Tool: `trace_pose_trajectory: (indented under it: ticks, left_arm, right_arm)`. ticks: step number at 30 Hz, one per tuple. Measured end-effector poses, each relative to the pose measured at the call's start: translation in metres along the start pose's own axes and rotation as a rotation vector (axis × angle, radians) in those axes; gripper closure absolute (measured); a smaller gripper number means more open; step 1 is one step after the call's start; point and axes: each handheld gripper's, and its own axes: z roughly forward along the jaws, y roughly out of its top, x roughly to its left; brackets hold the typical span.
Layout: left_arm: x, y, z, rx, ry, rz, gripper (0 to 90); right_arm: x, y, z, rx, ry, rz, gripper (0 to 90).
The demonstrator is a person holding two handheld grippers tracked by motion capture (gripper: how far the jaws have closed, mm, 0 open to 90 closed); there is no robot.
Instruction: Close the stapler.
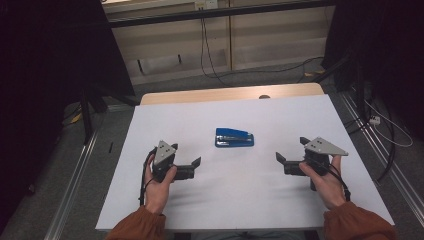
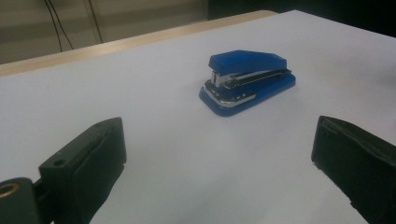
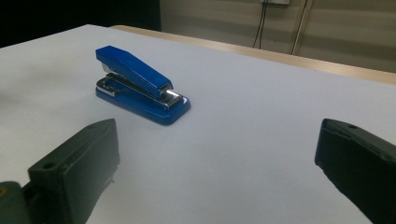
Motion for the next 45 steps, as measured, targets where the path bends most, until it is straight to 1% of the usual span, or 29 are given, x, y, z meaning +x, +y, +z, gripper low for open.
trace_pose_trajectory:
  ticks: [3,6,8,9,10,12,15,16,18,21,22,23,25,27,29,30,31,34,35,36,37,38,39,42,44,45]
  left_arm:
    - [0.0,-0.004,-0.005,-0.012,0.012,-0.015,3.3]
    - [0.001,-0.009,-0.009,-0.002,0.007,-0.013,3.2]
    - [0.0,-0.011,-0.012,0.001,0.02,-0.012,3.3]
    - [0.0,-0.011,-0.015,-0.01,0.012,-0.017,3.3]
    - [0.0,-0.011,-0.018,-0.022,0.013,-0.018,3.2]
    - [0.001,-0.012,-0.024,-0.038,0.024,-0.019,3.3]
    - [0.003,-0.016,-0.031,-0.032,0.065,-0.017,3.3]
    - [0.004,-0.017,-0.033,-0.032,0.072,-0.019,3.3]
    - [0.005,-0.018,-0.037,-0.04,0.074,-0.027,3.3]
    - [0.004,-0.021,-0.044,-0.032,0.071,-0.026,3.3]
    - [0.003,-0.022,-0.046,-0.034,0.07,-0.034,3.3]
    - [0.004,-0.023,-0.049,-0.031,0.072,-0.03,3.3]
    - [0.005,-0.024,-0.053,-0.035,0.085,-0.039,3.3]
    - [0.007,-0.025,-0.058,-0.043,0.079,-0.055,3.3]
    - [0.007,-0.027,-0.062,-0.041,0.096,-0.045,3.3]
    - [0.007,-0.027,-0.063,-0.039,0.091,-0.044,3.3]
    - [0.006,-0.028,-0.064,-0.047,0.088,-0.057,3.3]
    - [0.006,-0.03,-0.07,-0.039,0.106,-0.038,3.2]
    - [0.005,-0.031,-0.07,-0.038,0.107,-0.042,3.2]
    - [0.006,-0.032,-0.071,-0.022,0.105,-0.026,3.2]
    - [0.005,-0.032,-0.072,-0.026,0.111,-0.032,3.2]
    - [0.005,-0.032,-0.072,-0.039,0.109,-0.042,3.2]
    - [0.007,-0.032,-0.073,-0.035,0.108,-0.041,3.2]
    - [0.009,-0.032,-0.071,-0.038,0.113,-0.068,3.2]
    - [0.012,-0.031,-0.073,-0.036,0.101,-0.088,3.2]
    - [0.012,-0.031,-0.074,-0.044,0.105,-0.099,3.2]
  right_arm:
    - [0.0,0.0,-0.005,-0.009,-0.018,0.002,0.0]
    - [-0.001,0.0,-0.011,-0.017,-0.044,0.008,0.0]
    - [-0.003,-0.001,-0.014,-0.02,-0.056,0.017,0.0]
    - [-0.003,-0.002,-0.015,-0.022,-0.058,0.019,0.0]
    - [-0.004,-0.004,-0.017,-0.02,-0.061,0.019,0.0]
    - [-0.004,-0.005,-0.02,-0.02,-0.066,0.024,0.0]
    - [-0.004,-0.006,-0.025,-0.03,-0.074,0.032,0.0]
    - [-0.004,-0.007,-0.027,-0.029,-0.079,0.034,0.0]
    - [-0.003,-0.009,-0.03,-0.027,-0.095,0.03,0.0]
    - [-0.004,-0.012,-0.037,-0.039,-0.118,0.034,0.0]
    - [-0.004,-0.012,-0.039,-0.043,-0.117,0.038,0.0]
    - [-0.004,-0.013,-0.041,-0.046,-0.119,0.039,0.0]
    - [-0.005,-0.016,-0.045,-0.036,-0.121,0.039,0.0]
    - [-0.005,-0.02,-0.049,-0.032,-0.13,0.047,0.0]
    - [-0.004,-0.023,-0.052,-0.032,-0.138,0.036,0.0]
    - [-0.004,-0.023,-0.054,-0.034,-0.146,0.034,0.0]
    - [-0.005,-0.024,-0.056,-0.039,-0.153,0.037,0.0]
    - [-0.006,-0.026,-0.06,-0.043,-0.175,0.036,0.0]
    - [-0.006,-0.028,-0.06,-0.041,-0.171,0.043,0.0]
    - [-0.006,-0.029,-0.061,-0.033,-0.175,0.049,0.0]
    - [-0.005,-0.03,-0.062,-0.032,-0.182,0.043,0.0]
    - [-0.005,-0.031,-0.063,-0.033,-0.182,0.035,0.0]
    - [-0.004,-0.031,-0.065,-0.037,-0.182,0.036,0.0]
    - [-0.002,-0.03,-0.066,-0.05,-0.165,0.034,0.0]
    - [-0.003,-0.03,-0.062,-0.043,-0.138,0.049,0.1]
    - [-0.003,-0.031,-0.06,-0.035,-0.132,0.05,0.2]
